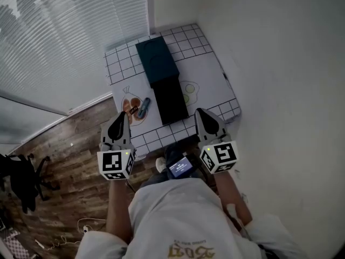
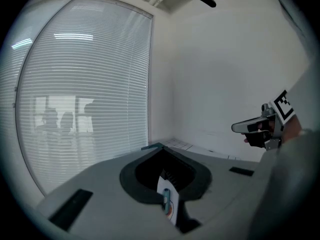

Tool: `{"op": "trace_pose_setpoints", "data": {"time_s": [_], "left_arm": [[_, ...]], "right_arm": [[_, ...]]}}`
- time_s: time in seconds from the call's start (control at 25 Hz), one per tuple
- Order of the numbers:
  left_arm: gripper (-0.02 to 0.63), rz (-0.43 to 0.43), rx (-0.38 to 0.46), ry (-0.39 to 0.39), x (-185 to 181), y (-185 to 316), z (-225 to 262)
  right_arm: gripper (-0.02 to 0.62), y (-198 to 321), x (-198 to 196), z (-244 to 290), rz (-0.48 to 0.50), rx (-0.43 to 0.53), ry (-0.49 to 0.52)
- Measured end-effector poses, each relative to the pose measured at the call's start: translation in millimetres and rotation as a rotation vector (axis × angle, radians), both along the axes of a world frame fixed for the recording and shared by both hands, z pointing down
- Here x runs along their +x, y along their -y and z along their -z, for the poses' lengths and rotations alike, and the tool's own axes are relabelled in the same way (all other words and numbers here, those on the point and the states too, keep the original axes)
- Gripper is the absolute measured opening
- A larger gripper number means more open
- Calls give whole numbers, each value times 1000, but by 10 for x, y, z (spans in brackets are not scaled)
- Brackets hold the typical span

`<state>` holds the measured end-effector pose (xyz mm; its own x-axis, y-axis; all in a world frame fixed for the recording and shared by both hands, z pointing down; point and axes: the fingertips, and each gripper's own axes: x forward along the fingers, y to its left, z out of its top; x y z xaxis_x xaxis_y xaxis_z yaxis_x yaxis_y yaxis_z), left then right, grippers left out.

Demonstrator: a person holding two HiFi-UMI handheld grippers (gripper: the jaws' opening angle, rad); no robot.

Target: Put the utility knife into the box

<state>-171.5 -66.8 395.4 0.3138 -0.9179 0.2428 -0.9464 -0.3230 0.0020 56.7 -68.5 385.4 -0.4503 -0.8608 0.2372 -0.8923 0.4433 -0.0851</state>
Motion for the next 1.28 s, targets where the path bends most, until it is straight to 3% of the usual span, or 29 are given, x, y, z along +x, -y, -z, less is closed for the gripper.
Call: {"op": "trace_pose_setpoints", "data": {"time_s": [0.48,1.28], "left_arm": [[8,1,-58,47,45,400,-261],[8,-60,-250,123,153,462,-1211]], "right_arm": [[7,412,-176,-278,75,-65,0],[6,672,-476,-905,169,-182,-42]]}}
